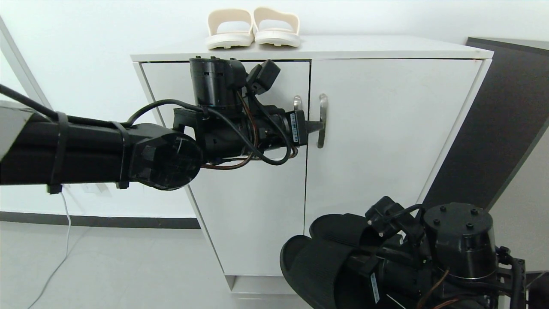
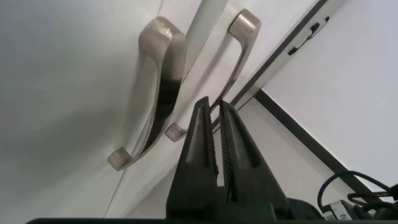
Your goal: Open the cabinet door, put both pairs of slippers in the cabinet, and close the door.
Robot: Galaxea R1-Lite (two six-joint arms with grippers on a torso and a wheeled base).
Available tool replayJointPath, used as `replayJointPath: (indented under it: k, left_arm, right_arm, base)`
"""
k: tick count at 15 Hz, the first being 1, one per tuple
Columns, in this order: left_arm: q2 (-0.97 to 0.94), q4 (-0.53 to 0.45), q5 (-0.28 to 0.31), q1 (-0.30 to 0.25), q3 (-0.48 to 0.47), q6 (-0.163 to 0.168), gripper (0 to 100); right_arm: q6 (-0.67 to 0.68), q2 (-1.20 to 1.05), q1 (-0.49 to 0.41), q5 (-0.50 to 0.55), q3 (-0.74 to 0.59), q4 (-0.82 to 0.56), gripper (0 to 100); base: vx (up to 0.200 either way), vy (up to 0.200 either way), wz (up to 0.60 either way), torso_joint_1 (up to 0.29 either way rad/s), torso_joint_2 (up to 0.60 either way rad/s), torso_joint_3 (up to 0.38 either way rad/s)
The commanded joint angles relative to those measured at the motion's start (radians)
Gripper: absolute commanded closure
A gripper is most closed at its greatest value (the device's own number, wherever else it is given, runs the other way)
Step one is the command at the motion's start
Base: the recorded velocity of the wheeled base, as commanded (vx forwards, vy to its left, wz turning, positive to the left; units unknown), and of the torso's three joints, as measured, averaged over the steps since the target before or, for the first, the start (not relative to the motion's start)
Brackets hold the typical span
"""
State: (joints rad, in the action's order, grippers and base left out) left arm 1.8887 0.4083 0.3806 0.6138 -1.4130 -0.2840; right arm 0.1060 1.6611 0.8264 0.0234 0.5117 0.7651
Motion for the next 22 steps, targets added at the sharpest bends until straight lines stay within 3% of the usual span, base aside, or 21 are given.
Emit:
replayJointPath:
  k: [1, 5, 13, 16, 18, 22]
  left_arm:
    - [-0.031, 0.003, 0.004, 0.011, 0.023, -0.001, 100]
    - [-0.123, 0.003, 0.004, 0.055, 0.108, 0.000, 100]
    - [-0.253, 0.095, 0.003, 0.086, 0.302, 0.000, 100]
    - [-0.269, 0.110, 0.001, 0.070, 0.339, 0.002, 100]
    - [-0.255, 0.132, 0.003, 0.030, 0.339, -0.004, 100]
    - [-0.178, 0.135, 0.001, -0.013, 0.266, -0.006, 100]
  right_arm:
    - [-0.012, -0.007, 0.000, -0.042, -0.019, 0.002, 100]
    - [-0.083, -0.004, 0.000, -0.142, -0.104, 0.117, 100]
    - [-0.091, -0.011, 0.025, -0.158, -0.124, 0.126, 100]
    - [-0.089, -0.012, 0.046, -0.157, -0.124, 0.122, 100]
    - [-0.089, -0.012, 0.053, -0.155, -0.124, 0.122, 100]
    - [-0.089, -0.011, 0.053, -0.155, -0.124, 0.122, 100]
  base:
    - [0.000, 0.000, 0.00, 0.000, 0.00, 0.000]
    - [0.000, 0.000, 0.00, 0.000, 0.00, 0.000]
    - [0.000, 0.000, 0.00, 0.000, 0.00, 0.000]
    - [0.000, 0.000, 0.00, 0.000, 0.00, 0.000]
    - [0.000, 0.000, 0.00, 0.000, 0.00, 0.000]
    - [0.000, 0.000, 0.00, 0.000, 0.00, 0.000]
